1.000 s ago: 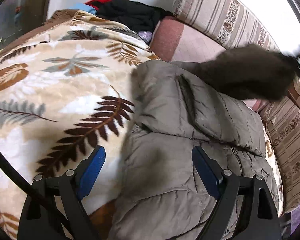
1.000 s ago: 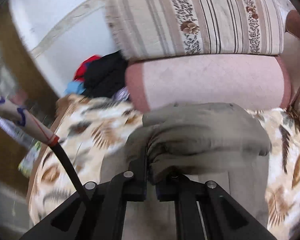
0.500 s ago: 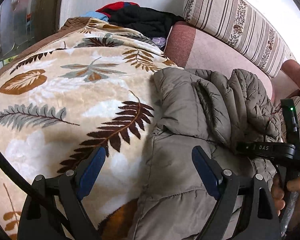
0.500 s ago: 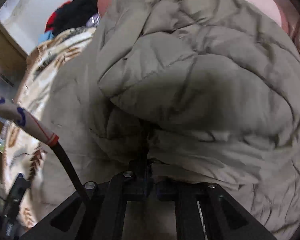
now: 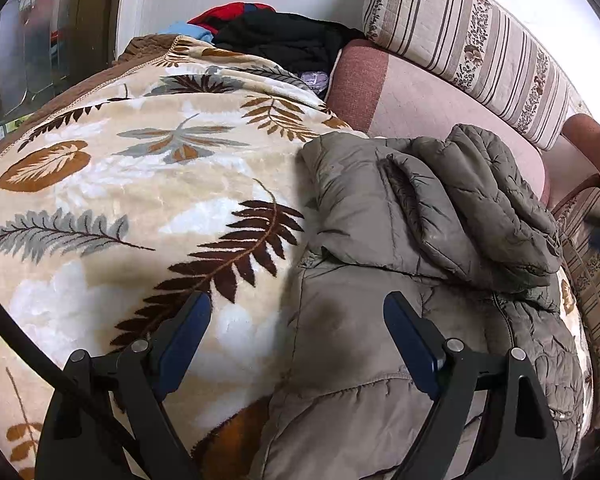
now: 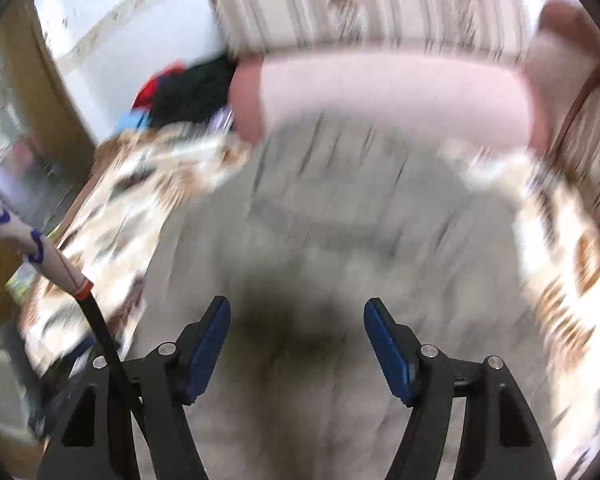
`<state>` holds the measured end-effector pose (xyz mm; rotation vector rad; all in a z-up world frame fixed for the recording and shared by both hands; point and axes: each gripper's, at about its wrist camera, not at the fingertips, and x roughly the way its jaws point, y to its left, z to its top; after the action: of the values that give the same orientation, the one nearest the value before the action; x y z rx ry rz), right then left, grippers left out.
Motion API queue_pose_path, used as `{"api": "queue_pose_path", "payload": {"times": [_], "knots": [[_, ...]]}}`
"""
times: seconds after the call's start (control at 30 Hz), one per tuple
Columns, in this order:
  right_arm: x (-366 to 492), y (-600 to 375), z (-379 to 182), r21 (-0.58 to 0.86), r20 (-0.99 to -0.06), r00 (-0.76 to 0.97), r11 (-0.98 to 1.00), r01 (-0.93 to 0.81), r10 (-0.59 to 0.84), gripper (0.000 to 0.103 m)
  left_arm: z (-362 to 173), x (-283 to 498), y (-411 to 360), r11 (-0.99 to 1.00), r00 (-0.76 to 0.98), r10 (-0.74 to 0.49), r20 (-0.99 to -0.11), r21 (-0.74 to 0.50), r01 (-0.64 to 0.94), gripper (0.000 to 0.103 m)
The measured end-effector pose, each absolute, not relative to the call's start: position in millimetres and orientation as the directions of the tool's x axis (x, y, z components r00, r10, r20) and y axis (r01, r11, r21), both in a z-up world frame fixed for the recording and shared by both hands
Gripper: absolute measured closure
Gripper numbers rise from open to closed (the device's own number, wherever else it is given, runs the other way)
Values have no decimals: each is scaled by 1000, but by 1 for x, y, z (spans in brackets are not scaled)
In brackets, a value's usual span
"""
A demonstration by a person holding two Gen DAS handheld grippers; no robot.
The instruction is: Fold large clothes
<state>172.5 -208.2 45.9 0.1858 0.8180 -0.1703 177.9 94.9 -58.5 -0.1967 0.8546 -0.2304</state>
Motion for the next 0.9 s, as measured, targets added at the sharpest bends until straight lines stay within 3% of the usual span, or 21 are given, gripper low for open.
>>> {"api": "queue_pose_path", "payload": {"times": [0.2, 0.33, 0.4, 0.53, 0.7, 0.8, 0.9], "knots": [[264, -217, 24, -12, -759, 621, 958, 285, -195, 28, -57, 178, 90, 956, 636, -288, -716, -257, 143, 16], [287, -208, -40, 55, -861, 500, 961, 269, -91, 27, -57, 181, 91, 954, 632, -293, -718, -263, 143, 16], [283, -189, -69, 7, -869, 481, 970, 241, -113, 24, -57, 183, 90, 952, 632, -298, -716, -267, 148, 16], [283, -192, -61, 15, -863, 492, 968, 252, -115, 24, -56, 182, 86, 953, 630, -299, -717, -256, 161, 16], [261, -177, -9, 22, -762, 636, 977, 214, -123, 29, -55, 181, 88, 949, 631, -308, -711, -274, 155, 16], [271, -151, -28, 43, -807, 589, 989, 144, -51, 29, -58, 182, 87, 948, 621, -312, -719, -276, 157, 16], [283, -128, -67, -81, -842, 523, 989, 122, -133, 23, -58, 182, 87, 951, 624, -304, -720, -266, 156, 16]]}}
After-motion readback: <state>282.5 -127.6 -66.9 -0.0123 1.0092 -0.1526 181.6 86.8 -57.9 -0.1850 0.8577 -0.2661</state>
